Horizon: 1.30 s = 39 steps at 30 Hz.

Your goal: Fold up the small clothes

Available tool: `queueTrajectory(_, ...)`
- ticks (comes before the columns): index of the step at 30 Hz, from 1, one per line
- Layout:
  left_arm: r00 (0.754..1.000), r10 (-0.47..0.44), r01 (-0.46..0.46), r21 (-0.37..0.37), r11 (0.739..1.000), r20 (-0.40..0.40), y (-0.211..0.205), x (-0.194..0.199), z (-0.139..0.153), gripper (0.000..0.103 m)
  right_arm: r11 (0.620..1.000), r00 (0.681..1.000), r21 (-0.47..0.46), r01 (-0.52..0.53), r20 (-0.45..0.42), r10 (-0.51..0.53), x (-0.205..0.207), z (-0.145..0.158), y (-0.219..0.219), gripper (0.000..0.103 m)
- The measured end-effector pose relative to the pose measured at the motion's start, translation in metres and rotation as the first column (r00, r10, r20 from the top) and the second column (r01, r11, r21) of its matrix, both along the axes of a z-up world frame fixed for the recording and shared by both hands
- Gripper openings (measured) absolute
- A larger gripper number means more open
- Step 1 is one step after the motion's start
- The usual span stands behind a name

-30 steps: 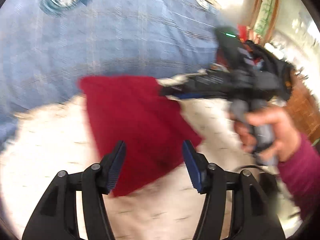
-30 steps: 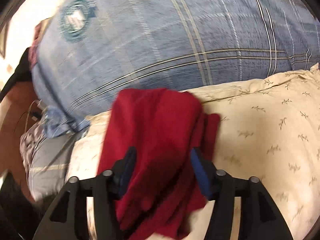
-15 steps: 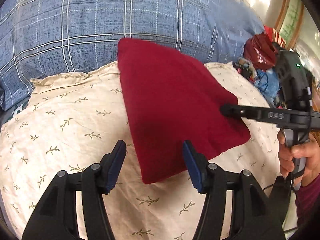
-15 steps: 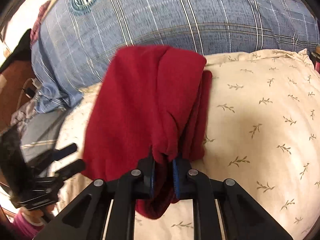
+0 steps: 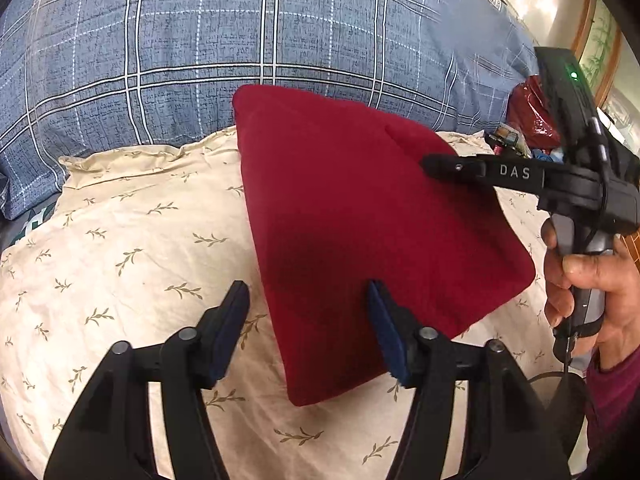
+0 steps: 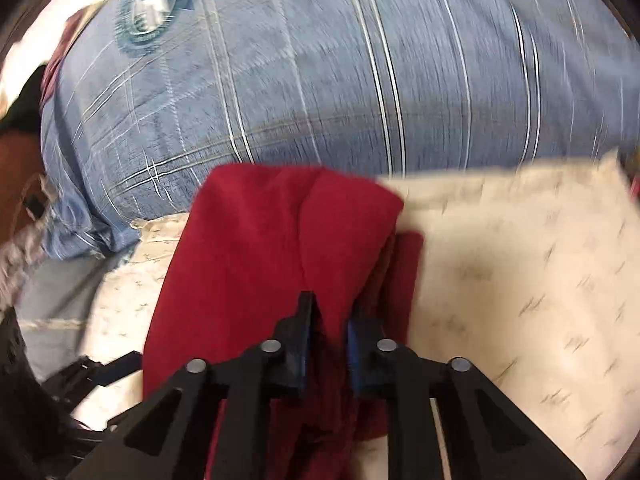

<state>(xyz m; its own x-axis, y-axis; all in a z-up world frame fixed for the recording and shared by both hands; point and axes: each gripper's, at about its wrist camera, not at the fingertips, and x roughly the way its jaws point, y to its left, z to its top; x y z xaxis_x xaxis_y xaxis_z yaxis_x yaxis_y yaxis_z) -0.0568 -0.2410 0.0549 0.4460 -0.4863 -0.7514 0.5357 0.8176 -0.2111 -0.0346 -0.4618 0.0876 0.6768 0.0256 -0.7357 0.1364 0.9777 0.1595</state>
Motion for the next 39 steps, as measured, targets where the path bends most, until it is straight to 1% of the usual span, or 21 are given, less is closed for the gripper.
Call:
queueTrajectory(2, 1.000, 0.000, 0.000, -0.003, 1.000, -0.002, -0.002, 0.002, -0.001, 0.066, 1.000, 0.999, -0.001, 0.008, -0.035, -0.008, 0.001, -0.013, -0.005, 0.011)
queueTrajectory(3, 1.000, 0.000, 0.000, -0.007, 1.000, -0.006, -0.002, 0.003, -0.002, 0.066, 1.000, 0.999, 0.020, 0.013, -0.030, -0.012, -0.001, -0.017, -0.009, 0.011)
queueTrajectory(5, 1.000, 0.005, -0.005, -0.008, 1.000, -0.007, -0.003, 0.004, -0.002, 0.066, 0.997, 1.000, 0.069, 0.019, -0.013, -0.018, -0.006, -0.015, -0.015, 0.012)
queueTrajectory(6, 1.000, 0.004, -0.004, -0.007, 1.000, -0.005, -0.003, 0.004, -0.001, 0.066, 0.996, 1.000, 0.081, 0.024, -0.007, -0.024, -0.009, -0.012, -0.017, 0.014)
queueTrajectory(7, 1.000, 0.003, -0.003, -0.006, 1.000, -0.001, -0.003, 0.004, 0.000, 0.066, 0.996, 1.000, 0.089, 0.030, 0.001, -0.030, -0.013, -0.008, -0.018, 0.022)
queueTrajectory(9, 1.000, 0.004, -0.004, -0.008, 1.000, 0.006, -0.003, 0.005, 0.002, 0.066, 0.995, 1.000, 0.099, 0.028, 0.006, -0.028, -0.018, -0.001, -0.016, 0.025)
queueTrajectory(11, 1.000, 0.007, -0.007, -0.015, 1.000, 0.011, -0.004, 0.008, 0.004, 0.066, 0.991, 1.000, 0.134, 0.010, 0.009, -0.012, -0.020, -0.001, -0.013, 0.042)
queueTrajectory(12, 1.000, 0.009, -0.009, -0.018, 1.000, 0.009, -0.004, 0.010, 0.004, 0.067, 0.989, 1.000, 0.150, 0.009, 0.011, -0.010, -0.021, -0.002, -0.013, 0.062)
queueTrajectory(13, 1.000, 0.011, -0.011, -0.021, 1.000, 0.005, -0.005, 0.012, 0.004, 0.070, 0.986, 1.000, 0.168, 0.010, 0.014, -0.013, -0.021, -0.004, -0.014, 0.072)
queueTrajectory(16, 1.000, 0.011, -0.012, -0.041, 0.999, -0.004, -0.005, 0.018, 0.003, 0.073, 0.982, 0.999, 0.187, 0.031, -0.013, -0.029, -0.014, -0.019, -0.020, 0.071)
queueTrajectory(19, 1.000, 0.002, -0.003, -0.061, 0.998, -0.025, -0.006, 0.026, 0.001, 0.079, 0.967, 0.999, 0.250, 0.041, -0.031, -0.034, -0.007, -0.035, -0.030, 0.072)
queueTrajectory(22, 0.999, -0.007, 0.005, -0.079, 0.997, -0.037, -0.009, 0.034, -0.003, 0.083, 0.952, 0.999, 0.303, 0.042, -0.016, -0.039, -0.002, -0.044, -0.040, 0.079)
queueTrajectory(24, 0.999, -0.020, 0.016, -0.089, 0.996, -0.040, -0.012, 0.038, -0.005, 0.083, 0.948, 0.999, 0.317, 0.031, -0.002, -0.032, 0.001, -0.046, -0.043, 0.080)
queueTrajectory(28, 0.998, -0.041, 0.035, -0.110, 0.993, -0.055, -0.017, 0.046, -0.010, 0.085, 0.941, 1.000, 0.337, -0.004, 0.009, 0.001, 0.010, -0.048, -0.042, 0.082)
queueTrajectory(30, 0.997, -0.050, 0.042, -0.115, 0.992, -0.066, -0.020, 0.051, -0.013, 0.085, 0.938, 1.000, 0.348, -0.012, 0.012, 0.009, 0.014, -0.049, -0.041, 0.084)
queueTrajectory(33, 0.995, -0.053, 0.043, -0.117, 0.992, -0.085, -0.023, 0.055, -0.019, 0.086, 0.940, 1.000, 0.341, -0.026, 0.018, 0.021, 0.017, -0.048, -0.038, 0.086)
queueTrajectory(37, 0.990, -0.057, 0.037, -0.152, 0.988, -0.128, -0.024, 0.062, -0.026, 0.086, 0.939, 0.999, 0.341, -0.037, 0.025, 0.030, 0.017, -0.049, -0.037, 0.086)
queueTrajectory(39, 0.987, -0.059, 0.033, -0.172, 0.985, -0.151, -0.026, 0.064, -0.029, 0.086, 0.942, 0.999, 0.334, -0.040, 0.029, 0.032, 0.016, -0.048, -0.036, 0.081)
